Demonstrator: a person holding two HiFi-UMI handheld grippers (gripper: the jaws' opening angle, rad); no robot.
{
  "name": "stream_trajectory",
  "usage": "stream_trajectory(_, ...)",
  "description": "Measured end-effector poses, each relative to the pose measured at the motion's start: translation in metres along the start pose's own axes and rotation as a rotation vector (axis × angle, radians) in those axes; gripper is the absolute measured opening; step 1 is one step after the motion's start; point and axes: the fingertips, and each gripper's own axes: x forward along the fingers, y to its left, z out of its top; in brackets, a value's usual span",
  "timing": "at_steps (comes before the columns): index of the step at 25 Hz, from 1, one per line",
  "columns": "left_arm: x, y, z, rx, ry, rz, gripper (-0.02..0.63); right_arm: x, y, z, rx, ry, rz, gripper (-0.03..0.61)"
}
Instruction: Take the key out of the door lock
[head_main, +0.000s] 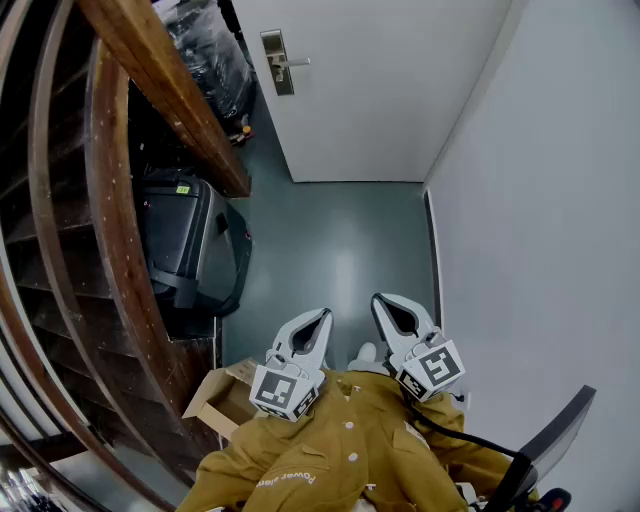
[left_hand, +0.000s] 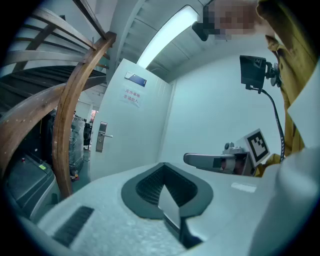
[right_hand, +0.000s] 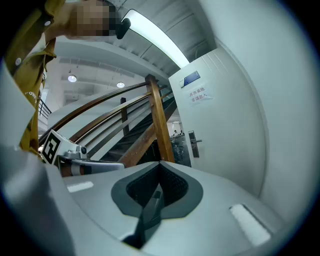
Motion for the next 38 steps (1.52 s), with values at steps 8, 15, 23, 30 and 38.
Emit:
stream_trajectory(8, 0.002, -0.002, -0.001, 0.004, 0.006, 0.006, -0.003, -0.001, -0.001, 0.002, -0.001, 0.001, 0.014, 0.002)
stream_trajectory(15, 0.003, 0.000, -0.002, 0.001, 0.000, 0.007, -0.003, 0.002, 0.004, 0.004, 0.031, -0.006, 0.047, 0.005)
stream_trajectory(23, 0.019, -0.015, -0.003, -0.005, -0.003, 0.003, -0.003, -0.018, -0.022, 0.004, 0.058, -0.007, 0.012, 0.006)
stream_trajectory(30, 0.033, -0.011, -0.008, -0.035, 0.008, 0.063, -0.003, -0.021, -0.042, -0.004, 0.082, 0.021, 0.049, 0.006)
stream_trajectory(38, 0.110, 0.067, 0.009, -0.039, 0.001, 0.074, -0.003, 0.067, -0.097, 0.006, 0.087, 0.028, 0.096, 0.006)
